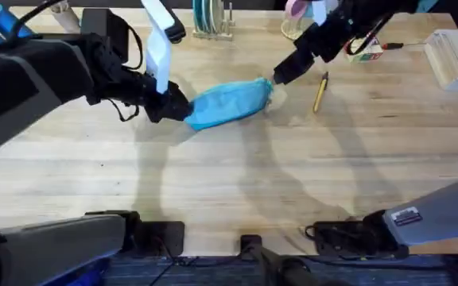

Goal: Unzip the bag, pick up the pens from the table one at a time and place them inside, then zip the bag closed.

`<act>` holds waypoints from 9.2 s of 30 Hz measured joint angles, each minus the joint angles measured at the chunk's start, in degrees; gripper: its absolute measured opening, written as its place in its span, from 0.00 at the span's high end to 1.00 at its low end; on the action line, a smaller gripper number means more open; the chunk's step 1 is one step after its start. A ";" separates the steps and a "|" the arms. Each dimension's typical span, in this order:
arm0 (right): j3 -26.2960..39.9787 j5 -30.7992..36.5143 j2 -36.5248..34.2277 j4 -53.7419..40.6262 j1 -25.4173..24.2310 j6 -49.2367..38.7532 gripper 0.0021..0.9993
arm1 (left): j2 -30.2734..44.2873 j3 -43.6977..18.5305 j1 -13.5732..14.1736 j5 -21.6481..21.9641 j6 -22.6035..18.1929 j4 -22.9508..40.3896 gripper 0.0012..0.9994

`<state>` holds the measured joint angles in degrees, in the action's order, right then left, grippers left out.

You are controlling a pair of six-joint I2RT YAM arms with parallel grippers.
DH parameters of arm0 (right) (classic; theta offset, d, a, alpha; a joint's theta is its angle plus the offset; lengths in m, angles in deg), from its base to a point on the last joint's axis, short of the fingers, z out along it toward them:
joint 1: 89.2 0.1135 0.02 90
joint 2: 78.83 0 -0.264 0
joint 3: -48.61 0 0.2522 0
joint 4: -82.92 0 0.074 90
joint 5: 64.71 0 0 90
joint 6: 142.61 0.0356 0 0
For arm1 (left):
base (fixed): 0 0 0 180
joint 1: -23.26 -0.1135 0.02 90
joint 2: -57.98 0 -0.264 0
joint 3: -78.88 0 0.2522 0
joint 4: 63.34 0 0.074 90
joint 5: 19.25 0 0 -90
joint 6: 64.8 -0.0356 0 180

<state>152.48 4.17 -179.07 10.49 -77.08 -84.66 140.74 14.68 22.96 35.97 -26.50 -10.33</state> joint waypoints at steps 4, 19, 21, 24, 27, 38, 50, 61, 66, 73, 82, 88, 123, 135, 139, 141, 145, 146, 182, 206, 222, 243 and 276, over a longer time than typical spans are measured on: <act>-0.07 -0.81 -0.63 1.55 0.20 -2.07 0.00 | 0.00 0.00 0.00 0.00 0.00 0.00 0.96; -0.94 -4.57 -6.78 2.74 0.87 -6.97 0.02 | 0.00 0.00 0.00 0.00 0.01 0.00 0.96; -1.03 -4.64 -7.67 2.98 1.21 -7.03 0.02 | 0.00 0.00 0.00 0.00 0.00 0.00 0.96; -1.03 -4.66 -8.66 3.54 1.92 -7.22 0.04 | 0.00 0.00 0.00 0.00 0.00 0.00 0.96; -1.03 -4.68 -9.10 4.20 2.40 -7.32 0.11 | 0.00 0.00 0.00 0.00 0.00 0.00 0.96; -1.05 -4.88 -10.64 4.61 2.84 -7.44 0.43 | 0.00 0.00 0.00 0.00 0.02 0.02 0.96; -1.05 -5.07 -11.07 4.36 2.87 -7.44 0.86 | 0.00 0.00 0.00 0.00 0.00 0.13 0.96; -0.81 -5.03 -11.07 1.41 2.54 -7.46 0.97 | 0.00 0.00 0.00 -0.20 0.00 0.39 0.96; 0.82 -3.70 -11.07 -1.24 2.45 -7.45 0.97 | 0.00 0.00 0.00 -0.42 0.00 0.17 0.96; 5.09 -2.05 -11.06 -4.06 2.46 -9.27 0.97 | 0.00 0.00 0.07 -1.27 0.02 0.15 0.96; 6.74 0.05 -11.06 -5.42 5.06 -12.09 0.97 | 0.00 0.00 0.07 -1.39 0.01 0.31 0.96; 7.52 2.12 -11.07 -5.66 9.31 -13.36 0.97 | 0.00 0.00 -0.13 -0.33 0.01 0.39 0.96; 14.33 7.78 -9.11 -6.22 14.21 -13.21 0.97 | 0.00 0.00 -0.55 1.36 0.02 0.59 0.96; 14.41 8.38 -9.62 -5.95 13.36 -11.50 0.97 | 0.00 0.00 -0.52 0.80 0.00 1.05 0.96; 14.53 11.45 -11.97 -6.08 13.20 -16.18 0.97 | 0.00 0.00 -0.31 -0.06 0.01 1.05 0.96; 14.53 11.56 -12.14 -6.07 13.20 -19.18 0.97 | 0.00 0.00 -0.27 -0.15 0.00 1.05 0.96; 14.53 10.65 -12.14 -6.31 13.43 -26.07 0.97 | 0.00 0.00 -0.26 -0.13 0.00 1.08 0.96; 14.53 10.46 -12.14 -6.34 13.59 -27.68 0.97 | 0.00 0.00 -0.26 -0.11 0.01 1.16 0.96; 14.95 11.21 -14.75 -4.44 25.10 -31.68 0.97 | 0.00 -0.09 -1.46 3.90 1.83 2.10 0.96; 14.95 5.95 -12.81 -1.94 17.82 -20.64 0.97 | 0.00 -0.09 -1.44 3.00 1.05 2.10 0.96; 15.30 0.91 -9.63 -4.20 12.88 -17.85 0.00 | 0.00 -0.11 -0.22 0.04 1.00 1.51 0.96; 15.93 0.06 2.35 -2.26 12.88 -4.23 0.00 | 0.00 -0.11 -0.26 -0.48 0.98 1.59 0.96; 15.93 -0.02 0.80 -9.06 14.39 -1.98 0.00 | 0.00 -0.11 -0.26 -4.22 0.83 4.39 0.96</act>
<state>168.41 4.15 -178.26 1.43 -62.70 -86.64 140.74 14.57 22.70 31.75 -25.67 -5.94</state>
